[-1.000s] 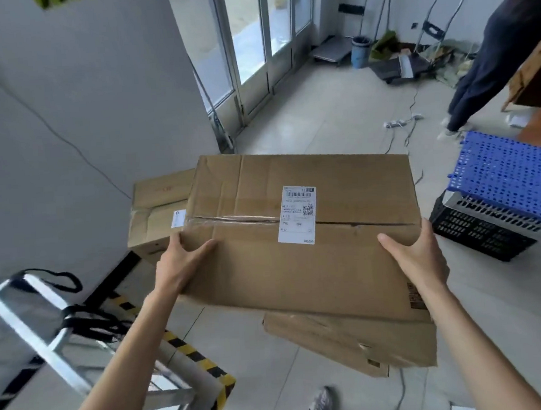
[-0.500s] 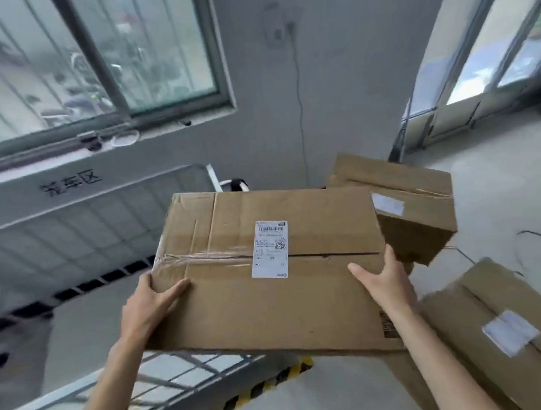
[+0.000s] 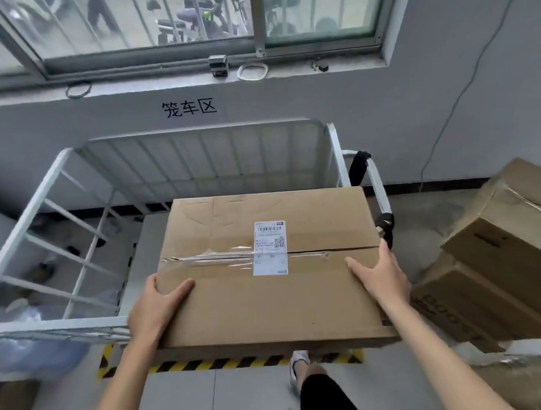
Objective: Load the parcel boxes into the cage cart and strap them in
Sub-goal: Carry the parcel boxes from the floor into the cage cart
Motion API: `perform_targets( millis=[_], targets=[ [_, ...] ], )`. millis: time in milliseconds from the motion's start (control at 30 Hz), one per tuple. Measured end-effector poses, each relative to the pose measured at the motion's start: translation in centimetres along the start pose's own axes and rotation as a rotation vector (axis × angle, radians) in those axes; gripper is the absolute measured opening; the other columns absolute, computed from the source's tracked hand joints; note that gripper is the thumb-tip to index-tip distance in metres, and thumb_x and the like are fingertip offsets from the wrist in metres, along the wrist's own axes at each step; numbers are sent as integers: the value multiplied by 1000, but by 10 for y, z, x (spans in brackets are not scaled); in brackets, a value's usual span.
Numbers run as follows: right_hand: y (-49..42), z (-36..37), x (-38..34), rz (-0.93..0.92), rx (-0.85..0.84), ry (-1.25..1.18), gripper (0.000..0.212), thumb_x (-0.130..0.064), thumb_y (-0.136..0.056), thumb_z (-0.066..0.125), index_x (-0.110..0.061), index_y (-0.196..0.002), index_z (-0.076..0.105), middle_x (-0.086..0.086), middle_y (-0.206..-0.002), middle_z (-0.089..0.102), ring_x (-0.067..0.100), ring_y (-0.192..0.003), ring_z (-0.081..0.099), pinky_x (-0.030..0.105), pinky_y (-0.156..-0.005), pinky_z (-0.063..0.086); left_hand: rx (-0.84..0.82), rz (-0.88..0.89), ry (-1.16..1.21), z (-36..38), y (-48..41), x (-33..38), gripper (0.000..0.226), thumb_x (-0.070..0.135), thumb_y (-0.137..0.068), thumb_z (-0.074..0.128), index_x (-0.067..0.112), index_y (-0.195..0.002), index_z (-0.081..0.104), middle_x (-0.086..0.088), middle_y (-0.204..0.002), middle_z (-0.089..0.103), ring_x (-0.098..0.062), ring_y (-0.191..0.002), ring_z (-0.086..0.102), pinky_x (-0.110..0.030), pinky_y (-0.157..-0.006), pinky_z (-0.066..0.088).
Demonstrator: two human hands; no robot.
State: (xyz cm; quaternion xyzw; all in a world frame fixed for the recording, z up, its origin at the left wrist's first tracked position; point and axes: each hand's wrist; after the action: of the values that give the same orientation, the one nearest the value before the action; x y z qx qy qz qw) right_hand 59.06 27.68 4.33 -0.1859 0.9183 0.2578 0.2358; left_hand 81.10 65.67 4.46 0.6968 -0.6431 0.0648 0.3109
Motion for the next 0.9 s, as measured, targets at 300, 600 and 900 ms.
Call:
perform_targets(
  millis=[300, 600, 900],
  targets=[
    [-174, 47, -94, 15, -112, -31, 56, -59, -75, 67, -33, -121, 48, 3, -116, 66, 34, -104, 62, 47, -87, 51, -131, -99, -89, 37, -182, 86, 95, 87, -62, 58, 27, -135, 46, -6, -128, 65, -36, -117, 60, -44, -92, 48],
    [-305, 183, -61, 158, -165, -49, 73, -55, -74, 75, -29, -133, 41, 3, -127, 60, 30, -112, 60, 51, -91, 52, -259, -261, -20, 165, -326, 52, 88, 79, -59, 71, 26, -124, 43, -3, -126, 66, -31, -116, 61, -42, -95, 48],
    [-417, 342, 50, 235, -221, 190, 98, -62, -86, 61, -18, -158, 12, 8, -163, 27, 35, -143, 36, 51, -107, 38, -402, -326, 19, 358, -436, -33, 86, 76, -51, 69, 20, -113, 48, 0, -101, 69, -29, -103, 64, -46, -95, 50]
  ],
)
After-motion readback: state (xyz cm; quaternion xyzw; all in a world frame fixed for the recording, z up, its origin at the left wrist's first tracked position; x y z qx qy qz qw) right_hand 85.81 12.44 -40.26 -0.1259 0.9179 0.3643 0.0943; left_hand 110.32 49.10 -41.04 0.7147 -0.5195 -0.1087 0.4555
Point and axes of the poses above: each hand's wrist, its own y-axis away from the middle knuckle, its own z-axis out of the palm, x = y × z
